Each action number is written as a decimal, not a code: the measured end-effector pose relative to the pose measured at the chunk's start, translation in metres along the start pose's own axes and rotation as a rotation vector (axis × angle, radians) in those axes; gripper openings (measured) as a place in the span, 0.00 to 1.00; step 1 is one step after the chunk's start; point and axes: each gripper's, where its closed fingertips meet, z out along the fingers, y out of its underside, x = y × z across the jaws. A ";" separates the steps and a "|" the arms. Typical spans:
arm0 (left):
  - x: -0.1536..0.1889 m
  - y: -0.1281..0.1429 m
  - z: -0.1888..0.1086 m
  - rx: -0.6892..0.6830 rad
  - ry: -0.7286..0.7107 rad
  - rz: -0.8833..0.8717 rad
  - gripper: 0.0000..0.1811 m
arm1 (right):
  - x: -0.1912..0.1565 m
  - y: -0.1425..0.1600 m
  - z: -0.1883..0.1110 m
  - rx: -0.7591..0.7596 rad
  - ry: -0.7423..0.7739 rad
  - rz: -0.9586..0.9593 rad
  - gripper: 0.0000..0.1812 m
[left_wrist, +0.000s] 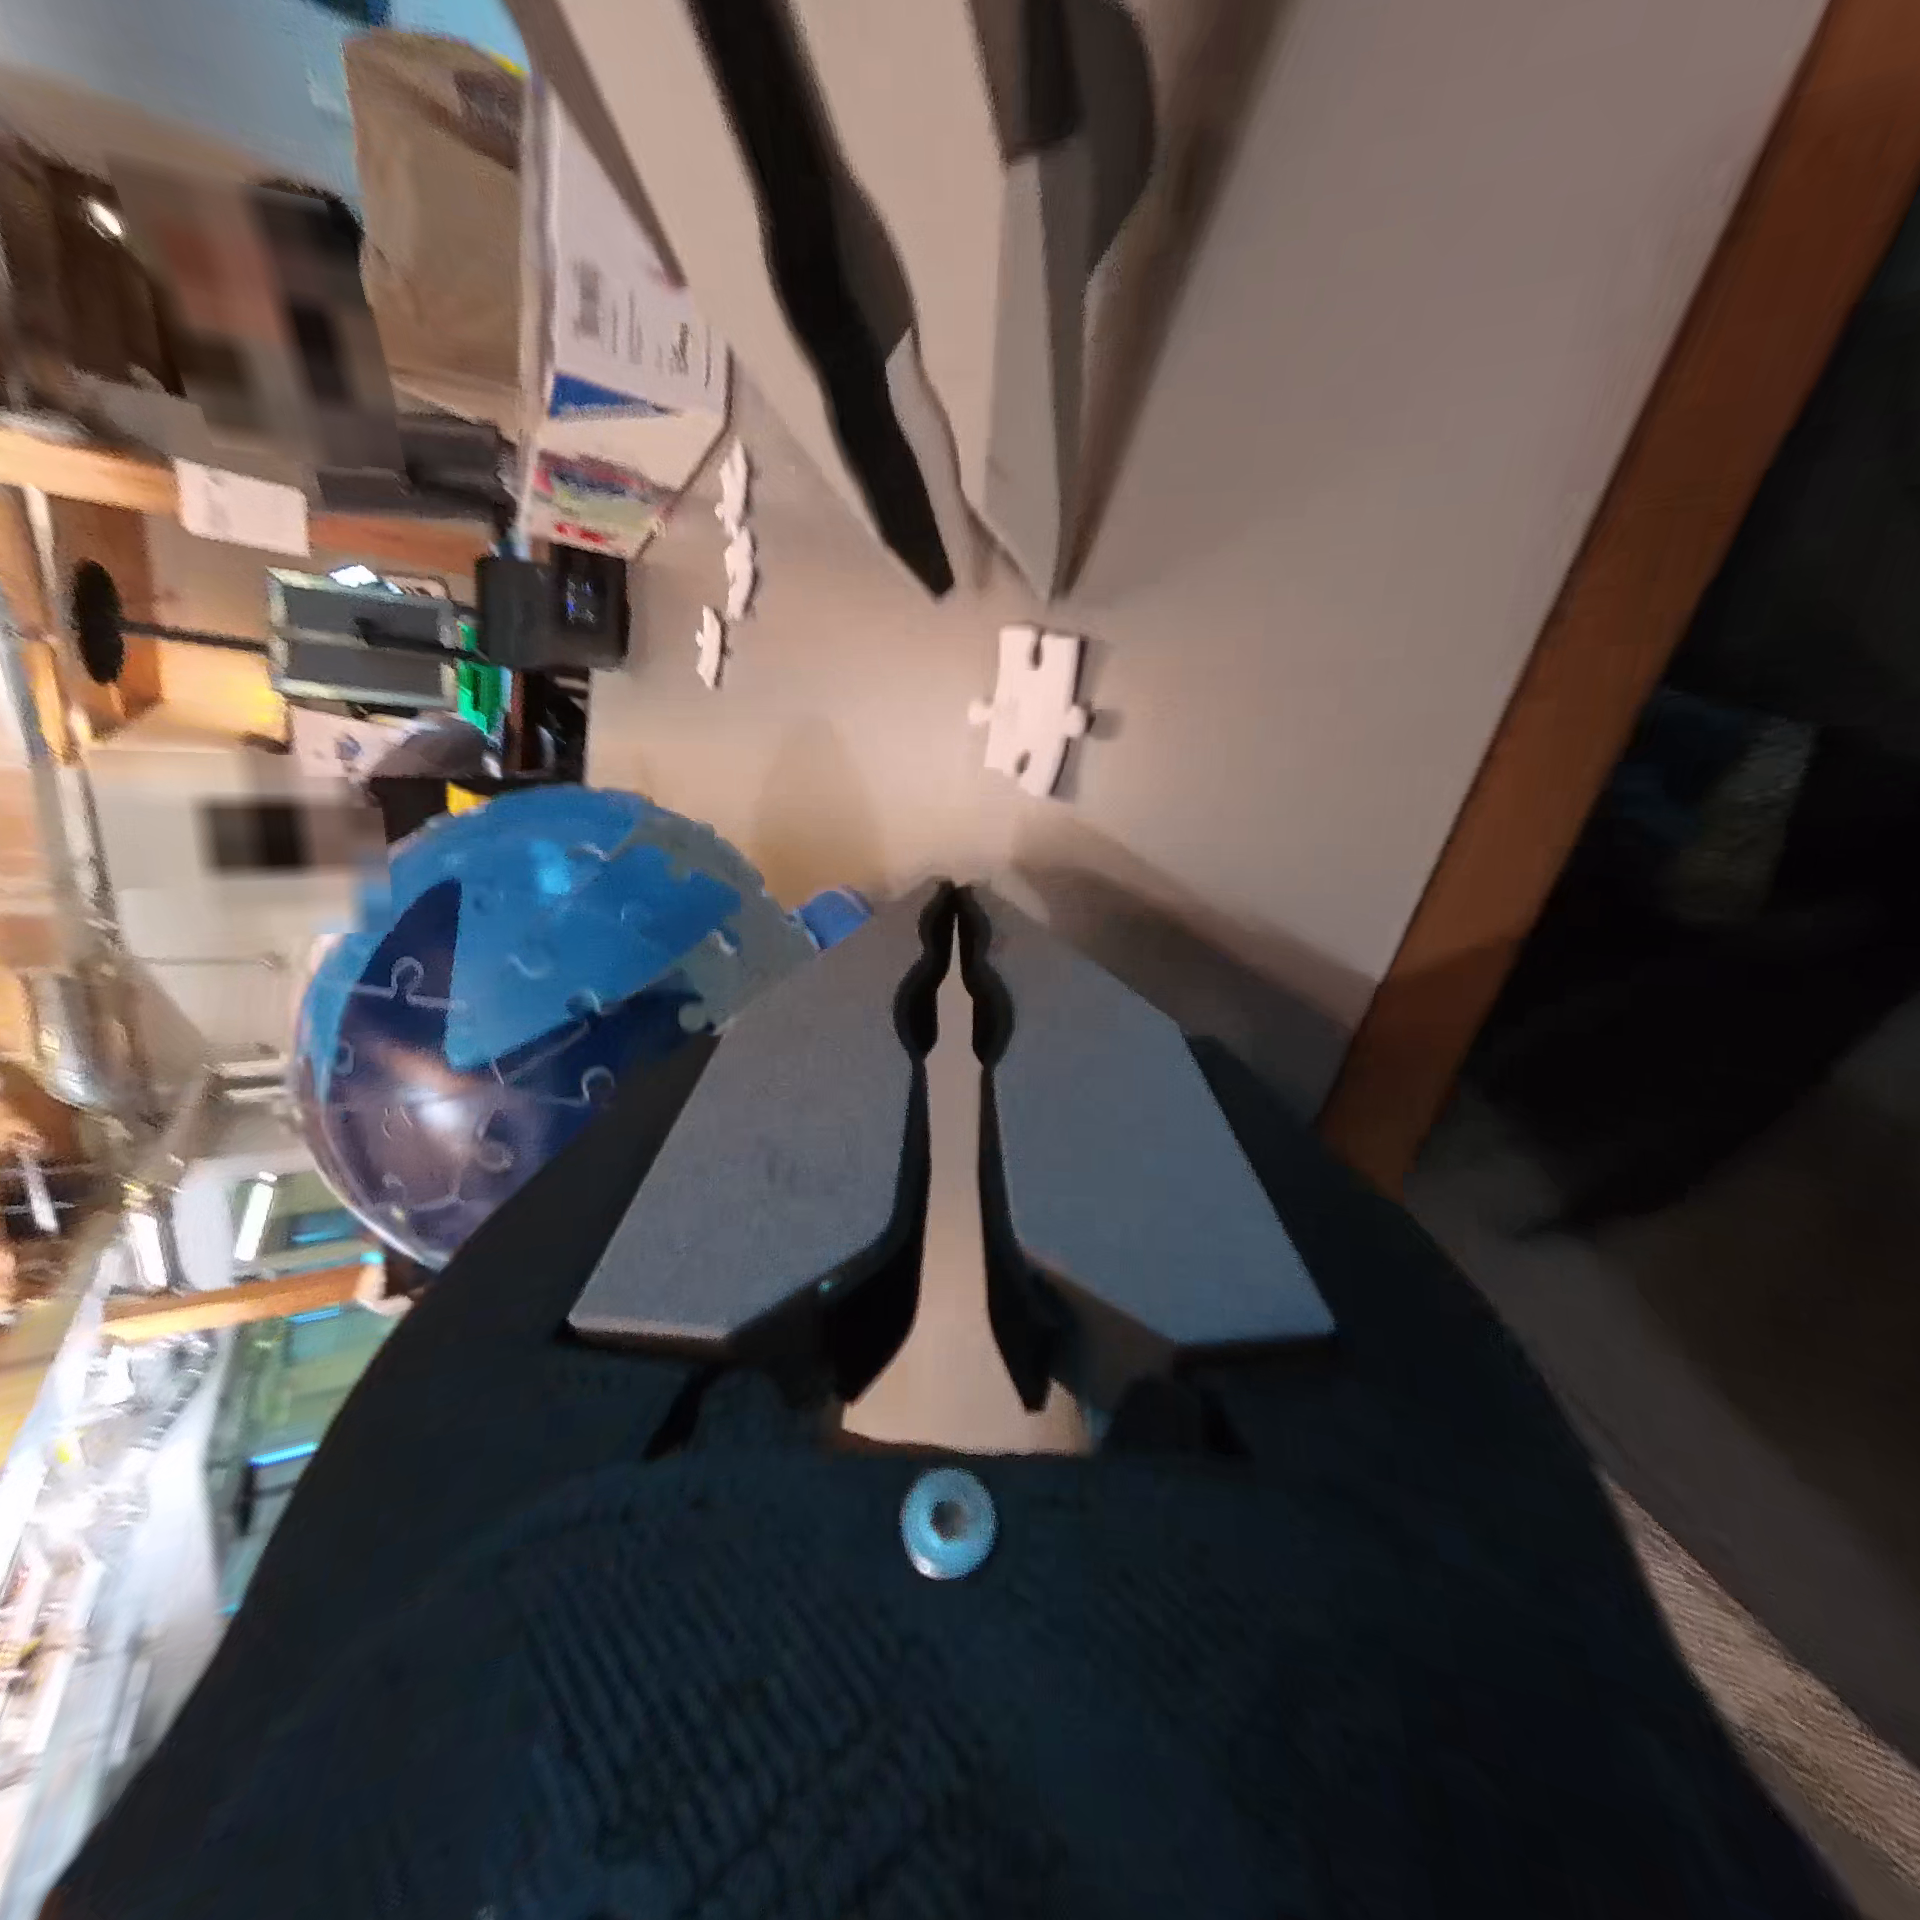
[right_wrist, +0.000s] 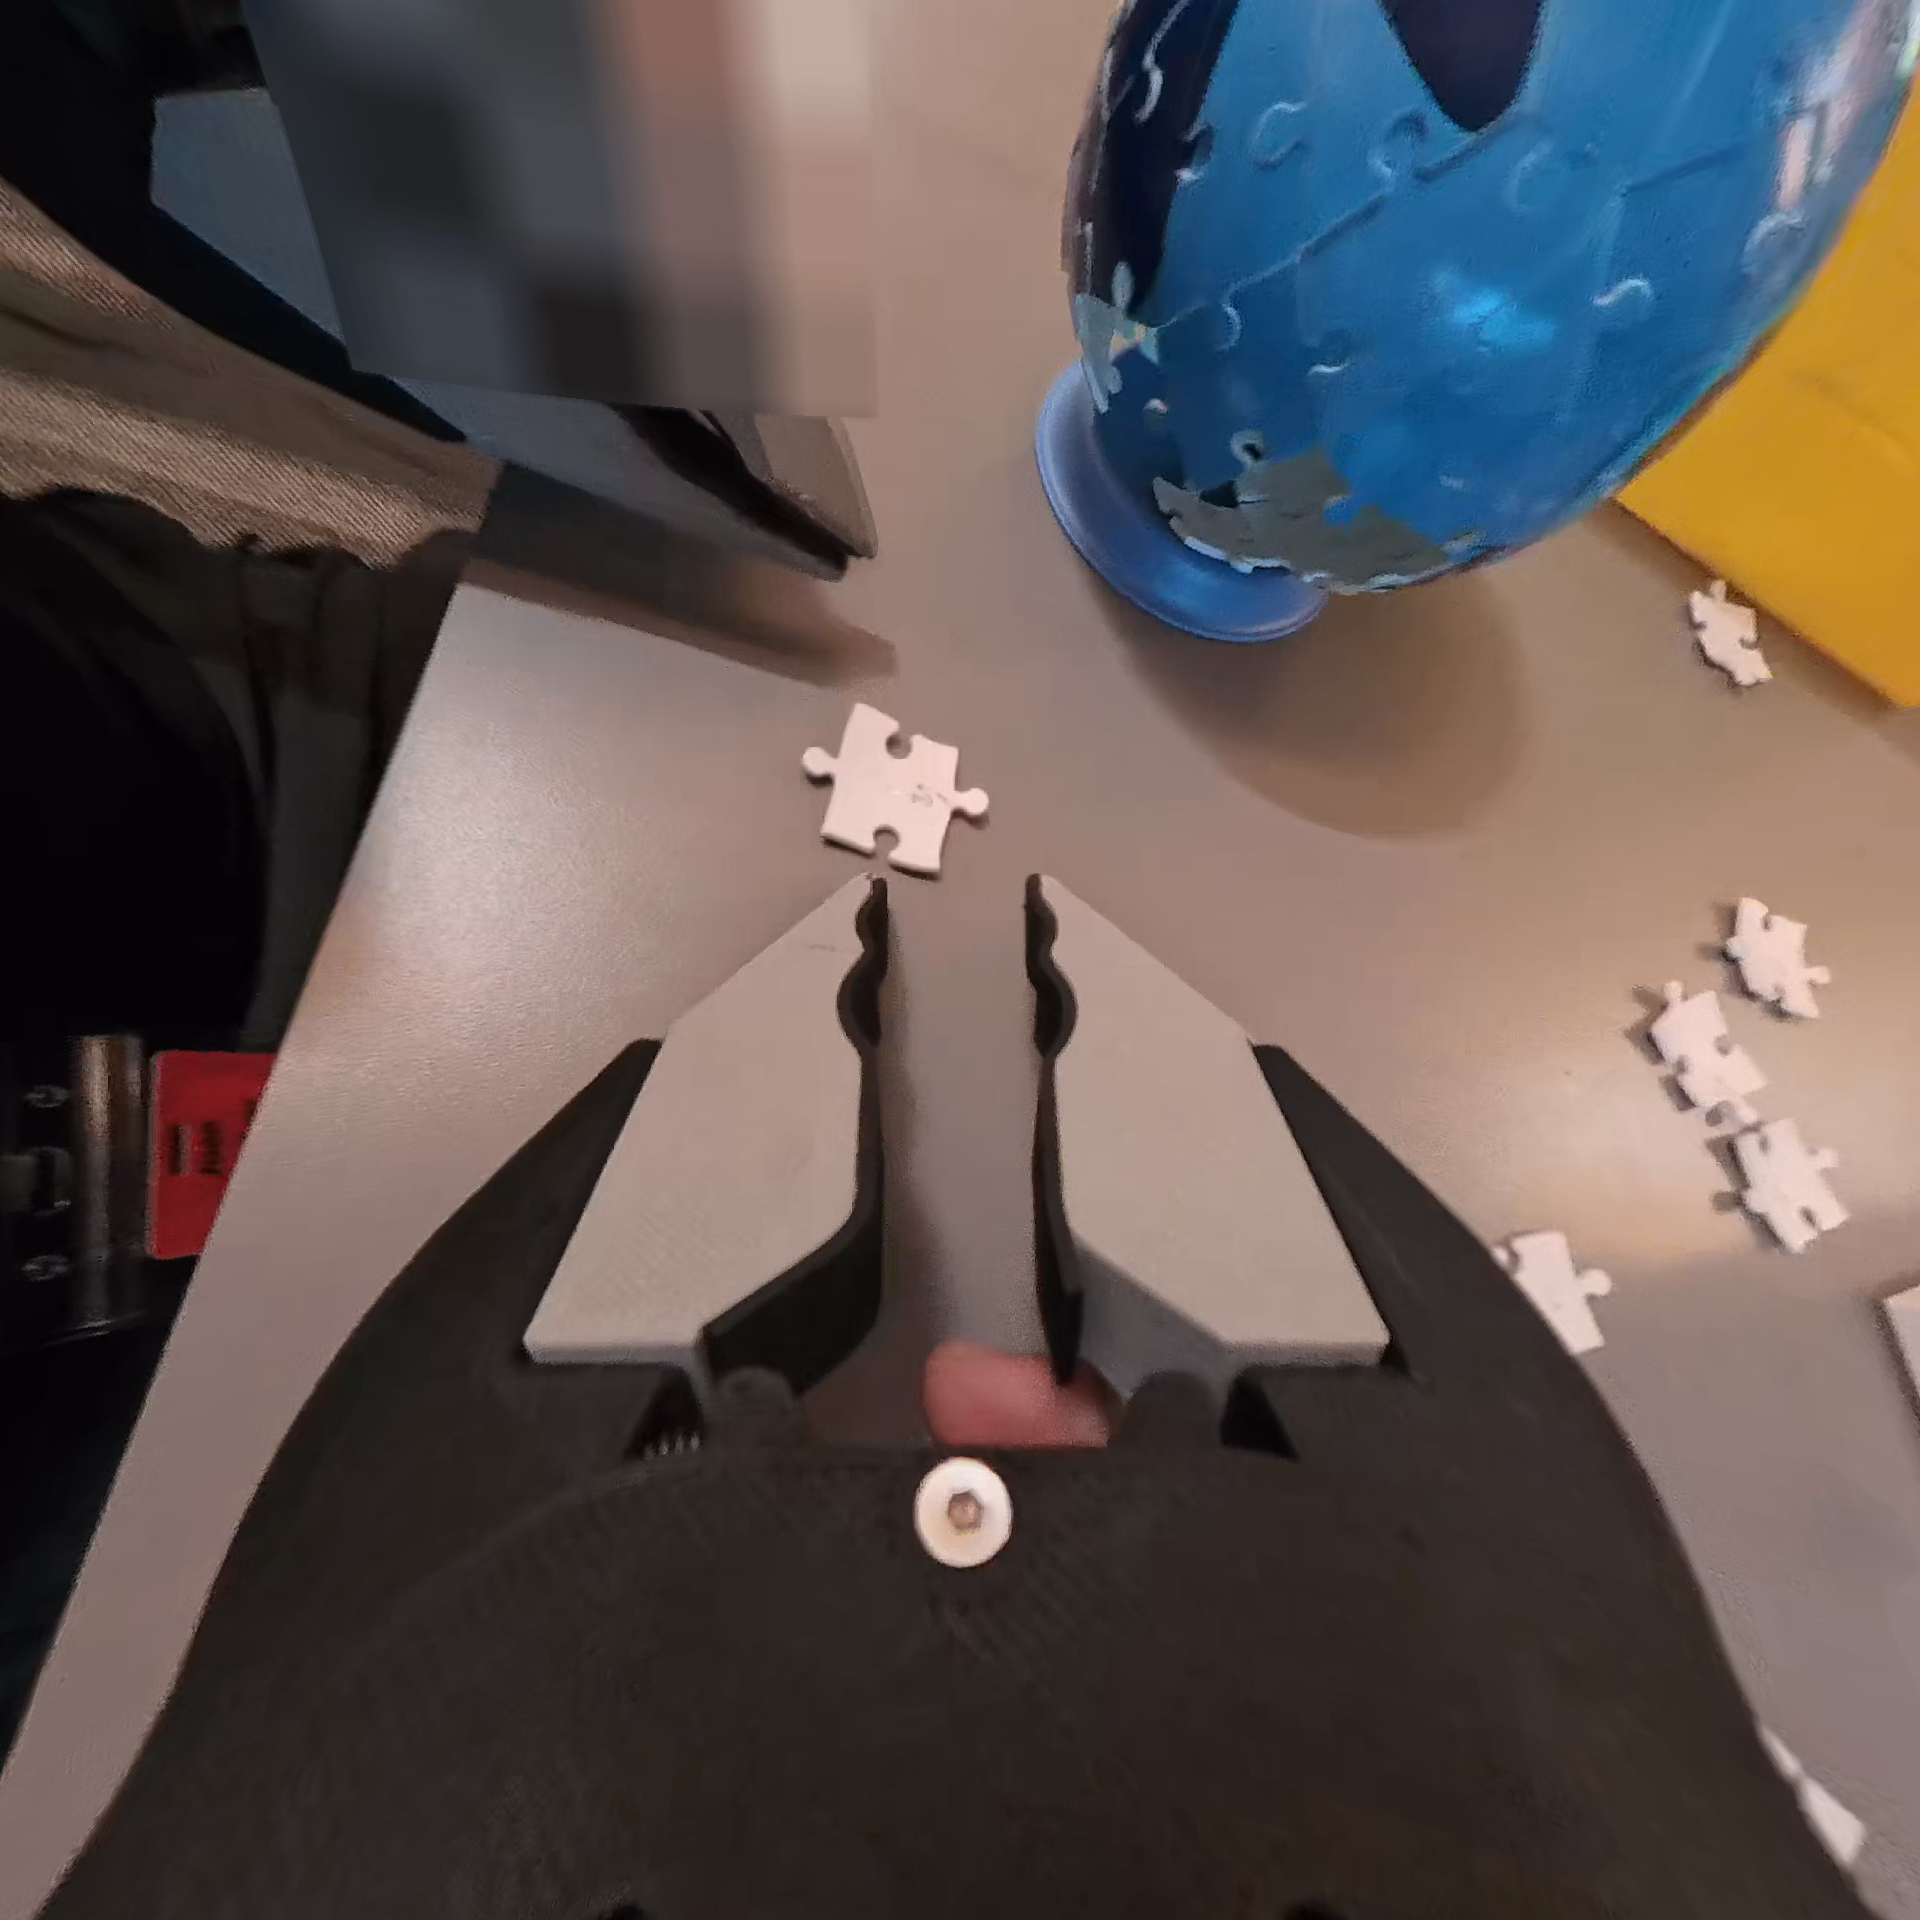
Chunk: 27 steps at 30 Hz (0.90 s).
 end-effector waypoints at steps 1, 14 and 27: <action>0.001 0.004 -0.001 -0.011 0.028 -0.030 0.01 | -0.001 -0.002 -0.003 0.020 -0.019 0.024 0.13; 0.019 -0.019 0.013 0.076 0.222 -0.202 0.00 | 0.003 0.005 0.010 -0.049 -0.060 0.120 0.04; 0.022 -0.023 0.009 0.081 0.212 -0.201 0.00 | -0.010 -0.001 0.007 -0.033 -0.097 0.107 0.08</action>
